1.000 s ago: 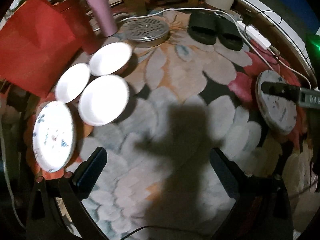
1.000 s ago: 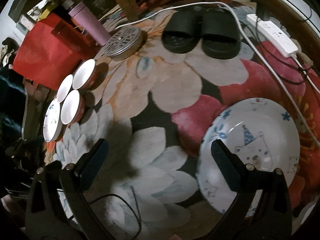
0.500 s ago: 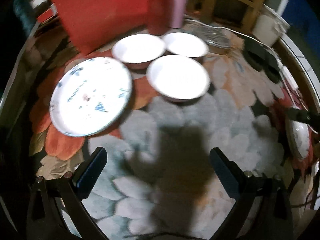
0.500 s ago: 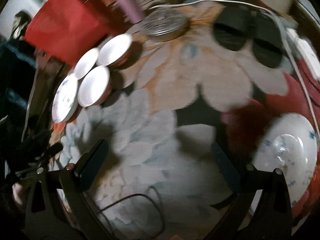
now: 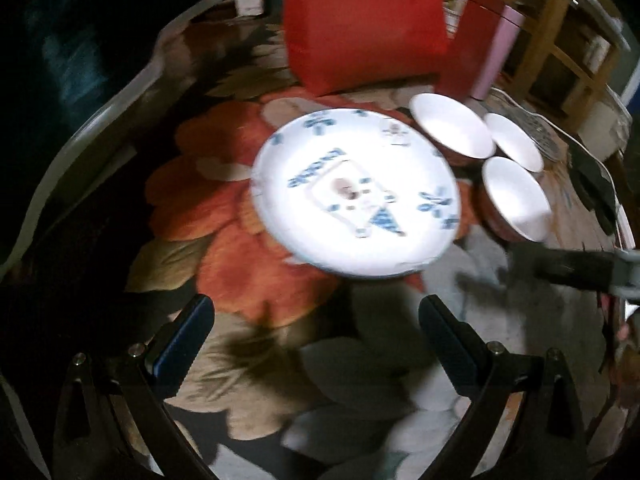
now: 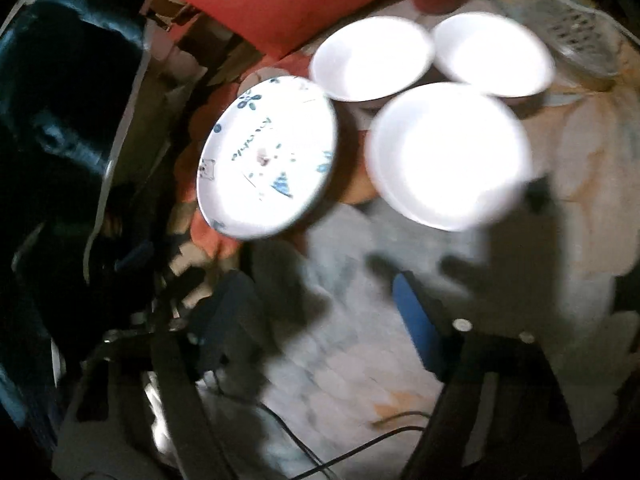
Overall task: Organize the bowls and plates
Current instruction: 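Move both tools to the small bear plate beside the white bowls, then grasp the small bear plate rim with the right tool while the left tool grips it too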
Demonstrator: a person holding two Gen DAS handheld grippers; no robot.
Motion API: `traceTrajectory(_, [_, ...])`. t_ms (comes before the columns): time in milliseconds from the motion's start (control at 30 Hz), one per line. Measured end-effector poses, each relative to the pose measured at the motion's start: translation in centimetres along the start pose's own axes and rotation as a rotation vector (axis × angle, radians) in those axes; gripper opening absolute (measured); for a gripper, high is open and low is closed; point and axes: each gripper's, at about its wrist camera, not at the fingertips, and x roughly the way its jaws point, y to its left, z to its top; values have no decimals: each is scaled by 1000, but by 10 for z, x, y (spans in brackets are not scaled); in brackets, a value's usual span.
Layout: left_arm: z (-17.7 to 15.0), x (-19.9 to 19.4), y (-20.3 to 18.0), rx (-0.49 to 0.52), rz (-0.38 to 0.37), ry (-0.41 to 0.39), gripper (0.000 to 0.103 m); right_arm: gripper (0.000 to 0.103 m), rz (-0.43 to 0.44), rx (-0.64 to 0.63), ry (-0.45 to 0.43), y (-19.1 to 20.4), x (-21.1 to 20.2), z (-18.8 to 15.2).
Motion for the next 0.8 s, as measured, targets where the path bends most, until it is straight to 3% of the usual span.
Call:
traceTrajectory(200, [-12,-4,30,-36,-6,13,102,55,-78,162,-5,18,56,22])
traceTrajectory(333, [-16,-7,41,-46,-13,12,102,22,-121,239,2,17,76,30])
traceTrajectory(367, [-16,-7,43,-45,-12,12,102,19,-119,249,7,17,80,31])
traceTrajectory(533, [-20,-6,54,-47,-8,22,102,19,-176,166,25,27,84,34])
traceTrajectory(800, [-20,5,58,-72,-24,54,101,19,-151,33,159,16,74,5])
